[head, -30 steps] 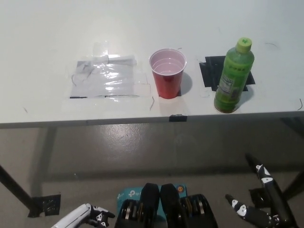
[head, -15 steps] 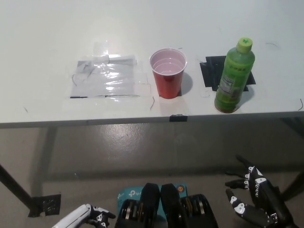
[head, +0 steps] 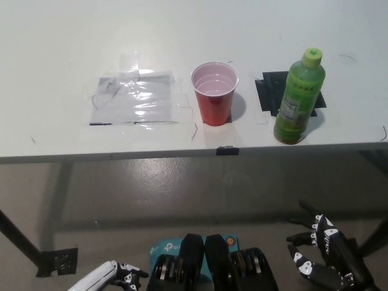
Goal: The robot uses its right hand to pick up a bottle kept in the middle of the desk and tilt it into a cup kept next to it to pour water out
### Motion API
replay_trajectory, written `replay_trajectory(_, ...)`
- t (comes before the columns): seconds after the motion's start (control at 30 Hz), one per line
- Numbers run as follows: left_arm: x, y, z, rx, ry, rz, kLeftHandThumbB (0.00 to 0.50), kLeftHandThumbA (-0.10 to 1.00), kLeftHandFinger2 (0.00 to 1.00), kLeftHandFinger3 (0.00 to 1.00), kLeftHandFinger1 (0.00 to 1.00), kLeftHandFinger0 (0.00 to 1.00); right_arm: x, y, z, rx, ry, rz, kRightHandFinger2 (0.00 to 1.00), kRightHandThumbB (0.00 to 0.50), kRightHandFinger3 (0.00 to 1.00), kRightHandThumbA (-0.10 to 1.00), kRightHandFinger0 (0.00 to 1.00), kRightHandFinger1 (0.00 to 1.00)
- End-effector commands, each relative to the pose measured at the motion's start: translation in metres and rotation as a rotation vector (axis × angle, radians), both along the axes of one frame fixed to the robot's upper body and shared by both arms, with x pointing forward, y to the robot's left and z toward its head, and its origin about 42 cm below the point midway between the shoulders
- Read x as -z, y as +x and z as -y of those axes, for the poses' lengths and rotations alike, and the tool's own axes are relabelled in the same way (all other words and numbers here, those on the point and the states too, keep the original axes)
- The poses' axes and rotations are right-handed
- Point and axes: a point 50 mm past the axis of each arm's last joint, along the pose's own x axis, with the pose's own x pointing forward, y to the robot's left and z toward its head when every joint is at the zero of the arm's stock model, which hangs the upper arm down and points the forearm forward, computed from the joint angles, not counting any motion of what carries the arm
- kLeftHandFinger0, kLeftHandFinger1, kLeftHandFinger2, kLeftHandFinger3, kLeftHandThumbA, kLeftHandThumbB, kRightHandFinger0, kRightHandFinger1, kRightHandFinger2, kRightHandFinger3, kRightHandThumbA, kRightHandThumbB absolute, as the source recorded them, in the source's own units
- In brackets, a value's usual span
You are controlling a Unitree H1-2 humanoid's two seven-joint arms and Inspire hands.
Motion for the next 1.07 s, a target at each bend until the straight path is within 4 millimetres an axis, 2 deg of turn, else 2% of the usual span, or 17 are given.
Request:
replay_trajectory(0.0, -0.0083, -0.0019, 0.0007, 0.025, -0.006, 0.046, 0.390, 0.98, 0.79, 0.97, 0.74, 0.78, -0.0101, -0.0001, 0.0020, -0.032, -0.014, 0.035, 0.82, 0.107, 1.00, 0.53, 0.63, 0.63)
replay_trajectory(0.1, -0.0075, -0.0015, 0.0007, 0.028, -0.003, 0.041, 0.396, 0.99, 0.79, 0.98, 0.75, 0.78, -0.0091, -0.0002, 0.0019, -0.029, -0.021, 0.029, 0.84, 0.122, 1.00, 0.57, 0.64, 0.66)
replay_trajectory(0.2, -0.0107, 0.0028, 0.0021, 0.028, 0.001, 0.055, 0.395, 0.99, 0.79, 0.98, 0.75, 0.79, -0.0124, 0.0021, 0.0024, -0.022, -0.028, 0.036, 0.88, 0.101, 1.00, 0.55, 0.66, 0.69)
replay_trajectory(0.23, -0.0102, 0.0029, 0.0019, 0.027, 0.002, 0.051, 0.419, 1.00, 0.78, 0.97, 0.75, 0.79, -0.0116, 0.0020, 0.0020, -0.011, -0.028, 0.033, 0.97, 0.114, 1.00, 0.56, 0.70, 0.78)
replay_trajectory(0.3, -0.0110, 0.0026, 0.0022, 0.026, 0.008, 0.055, 0.424, 1.00, 0.78, 0.97, 0.74, 0.79, -0.0115, 0.0020, 0.0013, -0.005, -0.025, 0.032, 0.99, 0.108, 1.00, 0.56, 0.70, 0.79)
replay_trajectory(0.37, -0.0114, 0.0026, 0.0023, 0.025, 0.009, 0.051, 0.428, 1.00, 0.78, 0.98, 0.74, 0.79, -0.0114, 0.0021, 0.0012, -0.004, -0.027, 0.035, 0.97, 0.121, 1.00, 0.58, 0.68, 0.75)
replay_trajectory(0.47, -0.0108, 0.0029, 0.0021, 0.022, 0.011, 0.053, 0.427, 1.00, 0.78, 0.98, 0.73, 0.78, -0.0107, 0.0028, 0.0017, -0.004, -0.047, 0.042, 1.00, 0.119, 1.00, 0.61, 0.71, 0.80)
replay_trajectory(0.57, -0.0112, 0.0029, 0.0023, 0.026, 0.020, 0.060, 0.417, 1.00, 0.78, 0.98, 0.73, 0.78, -0.0113, 0.0024, 0.0014, 0.001, -0.043, 0.030, 1.00, 0.119, 1.00, 0.61, 0.74, 0.82)
replay_trajectory(0.63, -0.0110, 0.0030, 0.0022, 0.026, 0.014, 0.055, 0.431, 1.00, 0.77, 0.98, 0.73, 0.77, -0.0115, 0.0022, 0.0014, 0.000, -0.043, 0.035, 1.00, 0.099, 1.00, 0.59, 0.74, 0.82)
replay_trajectory(0.7, -0.0110, 0.0031, 0.0020, 0.026, 0.011, 0.053, 0.434, 1.00, 0.78, 0.98, 0.73, 0.77, -0.0116, 0.0022, 0.0014, 0.001, -0.046, 0.038, 1.00, 0.099, 1.00, 0.58, 0.74, 0.82)
replay_trajectory(0.77, -0.0112, 0.0029, 0.0020, 0.025, 0.010, 0.053, 0.430, 1.00, 0.78, 0.97, 0.73, 0.76, -0.0116, 0.0021, 0.0018, 0.000, -0.051, 0.047, 1.00, 0.089, 1.00, 0.58, 0.76, 0.83)
replay_trajectory(0.8, -0.0113, 0.0030, 0.0019, 0.027, 0.014, 0.052, 0.428, 1.00, 0.78, 0.97, 0.73, 0.76, -0.0110, 0.0025, 0.0025, -0.002, -0.049, 0.046, 1.00, 0.090, 1.00, 0.59, 0.81, 0.88)
replay_trajectory(0.83, -0.0112, 0.0031, 0.0019, 0.028, 0.017, 0.050, 0.427, 1.00, 0.78, 0.97, 0.73, 0.76, -0.0112, 0.0024, 0.0027, 0.000, -0.051, 0.042, 1.00, 0.089, 1.00, 0.59, 0.83, 0.89)
replay_trajectory(1.03, -0.0113, 0.0022, 0.0017, 0.009, 0.003, 0.034, 0.426, 0.98, 0.79, 0.98, 0.75, 0.78, -0.0117, 0.0028, 0.0036, 0.000, -0.052, 0.046, 1.00, 0.085, 1.00, 0.58, 0.82, 0.86)
